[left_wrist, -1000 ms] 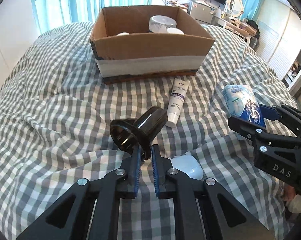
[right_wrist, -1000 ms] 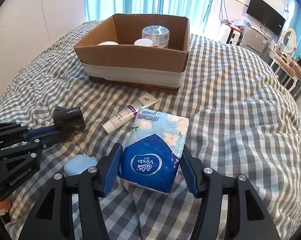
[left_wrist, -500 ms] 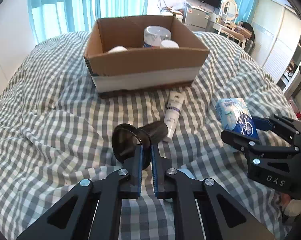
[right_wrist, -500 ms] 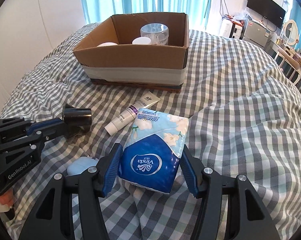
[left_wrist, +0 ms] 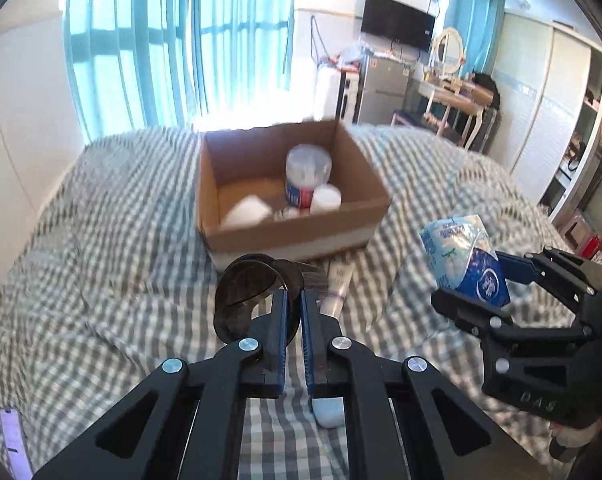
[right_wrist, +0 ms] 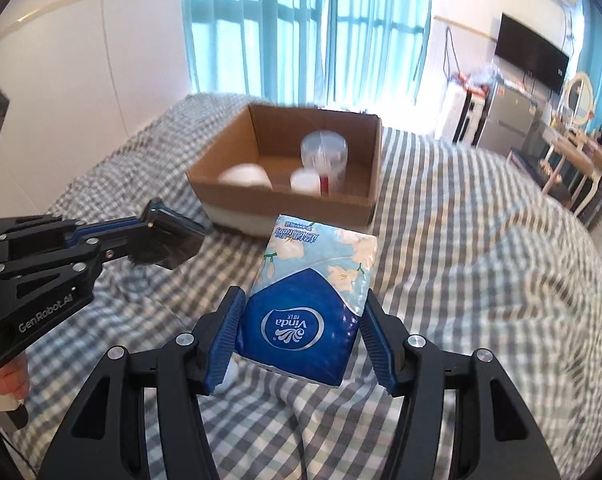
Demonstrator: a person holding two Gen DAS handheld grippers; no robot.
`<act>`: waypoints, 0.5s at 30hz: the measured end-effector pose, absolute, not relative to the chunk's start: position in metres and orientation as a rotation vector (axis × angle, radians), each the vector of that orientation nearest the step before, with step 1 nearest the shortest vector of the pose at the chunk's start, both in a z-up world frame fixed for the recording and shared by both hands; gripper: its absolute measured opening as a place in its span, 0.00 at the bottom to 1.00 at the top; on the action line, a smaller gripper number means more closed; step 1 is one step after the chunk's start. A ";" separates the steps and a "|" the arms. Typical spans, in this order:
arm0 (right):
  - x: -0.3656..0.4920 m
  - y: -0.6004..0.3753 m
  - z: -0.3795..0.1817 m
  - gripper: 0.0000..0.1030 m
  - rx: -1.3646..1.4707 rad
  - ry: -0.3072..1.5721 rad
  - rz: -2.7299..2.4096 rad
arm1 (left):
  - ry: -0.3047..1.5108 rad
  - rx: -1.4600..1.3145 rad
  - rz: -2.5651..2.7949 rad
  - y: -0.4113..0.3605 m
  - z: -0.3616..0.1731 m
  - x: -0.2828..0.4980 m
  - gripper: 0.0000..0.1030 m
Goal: Organize objects
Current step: 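Carry the black cup and tissue pack into the box and release both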
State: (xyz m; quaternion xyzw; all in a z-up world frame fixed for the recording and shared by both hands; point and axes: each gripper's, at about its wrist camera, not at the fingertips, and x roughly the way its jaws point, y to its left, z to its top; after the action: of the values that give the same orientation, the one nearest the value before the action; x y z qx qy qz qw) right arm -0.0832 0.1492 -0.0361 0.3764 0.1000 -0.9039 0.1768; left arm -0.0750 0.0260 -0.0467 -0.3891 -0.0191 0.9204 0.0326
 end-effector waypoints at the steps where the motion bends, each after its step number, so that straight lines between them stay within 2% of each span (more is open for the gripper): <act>1: -0.083 0.148 -0.026 0.55 1.039 0.290 -2.570 | -0.052 -1.176 2.845 0.026 -0.036 -0.076 0.06; 10: -0.107 0.136 0.048 0.55 0.872 0.293 -2.618 | 0.032 -1.032 2.911 0.024 0.028 -0.112 0.06; 15: -0.151 0.126 0.055 0.55 0.869 0.283 -2.633 | 0.052 -1.022 2.919 0.020 0.034 -0.154 0.06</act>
State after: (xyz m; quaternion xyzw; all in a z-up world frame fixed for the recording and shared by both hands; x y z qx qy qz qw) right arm -0.1510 0.1264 0.0549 0.3070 0.0999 -0.9299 0.1761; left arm -0.1537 0.0197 0.0341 -0.3302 0.0169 0.9435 0.0242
